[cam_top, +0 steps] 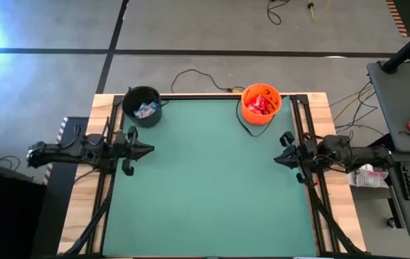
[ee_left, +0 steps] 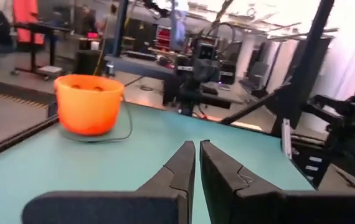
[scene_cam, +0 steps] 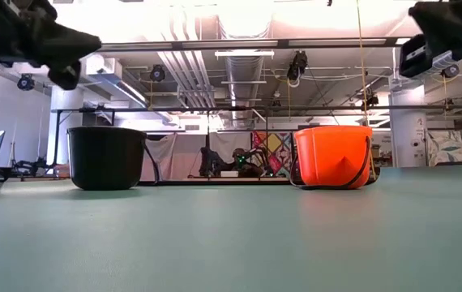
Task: Sort candy by brand, put in halloween buckets
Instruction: Return to Home Position
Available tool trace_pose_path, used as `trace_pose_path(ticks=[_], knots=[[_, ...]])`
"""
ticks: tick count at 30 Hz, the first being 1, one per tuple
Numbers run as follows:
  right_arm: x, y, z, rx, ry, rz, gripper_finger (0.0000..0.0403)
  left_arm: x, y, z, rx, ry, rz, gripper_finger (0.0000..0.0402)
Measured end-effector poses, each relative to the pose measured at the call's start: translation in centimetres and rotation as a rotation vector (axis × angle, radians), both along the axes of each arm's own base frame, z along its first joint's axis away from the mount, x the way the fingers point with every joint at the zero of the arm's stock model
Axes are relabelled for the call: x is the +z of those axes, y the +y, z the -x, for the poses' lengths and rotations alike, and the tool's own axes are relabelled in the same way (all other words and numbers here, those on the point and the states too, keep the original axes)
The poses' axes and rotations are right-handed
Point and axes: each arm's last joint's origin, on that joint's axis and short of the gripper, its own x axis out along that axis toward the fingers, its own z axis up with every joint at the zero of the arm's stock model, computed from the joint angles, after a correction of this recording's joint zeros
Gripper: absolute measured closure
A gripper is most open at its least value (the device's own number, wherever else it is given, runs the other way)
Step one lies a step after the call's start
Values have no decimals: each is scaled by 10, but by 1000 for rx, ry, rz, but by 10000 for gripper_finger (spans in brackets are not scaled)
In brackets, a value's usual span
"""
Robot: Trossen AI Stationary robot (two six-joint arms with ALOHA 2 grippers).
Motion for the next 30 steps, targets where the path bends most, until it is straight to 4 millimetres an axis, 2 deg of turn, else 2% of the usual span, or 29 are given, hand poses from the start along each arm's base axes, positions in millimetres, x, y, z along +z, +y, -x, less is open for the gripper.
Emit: trace_pose_path(ticks=[4,8,14,20,26,30], knots=[[-2,0,0,-8,23,-13,390,-7,1,12,9,26,21,393],[-3,0,-1,-12,32,-9,390,-8,-1,10,-23,22,-15,393],[-10,-2,-4,-63,93,-11,390,-34,-1,0,-22,-76,-21,393],[-13,-2,-4,-77,112,-1,390,-36,-1,0,-9,-30,-100,393],[-20,-5,-6,-181,199,-37,390,-39,-1,-1,0,-14,-147,393],[-23,-6,-6,-229,220,17,390,-40,-1,-2,-1,2,-146,393]])
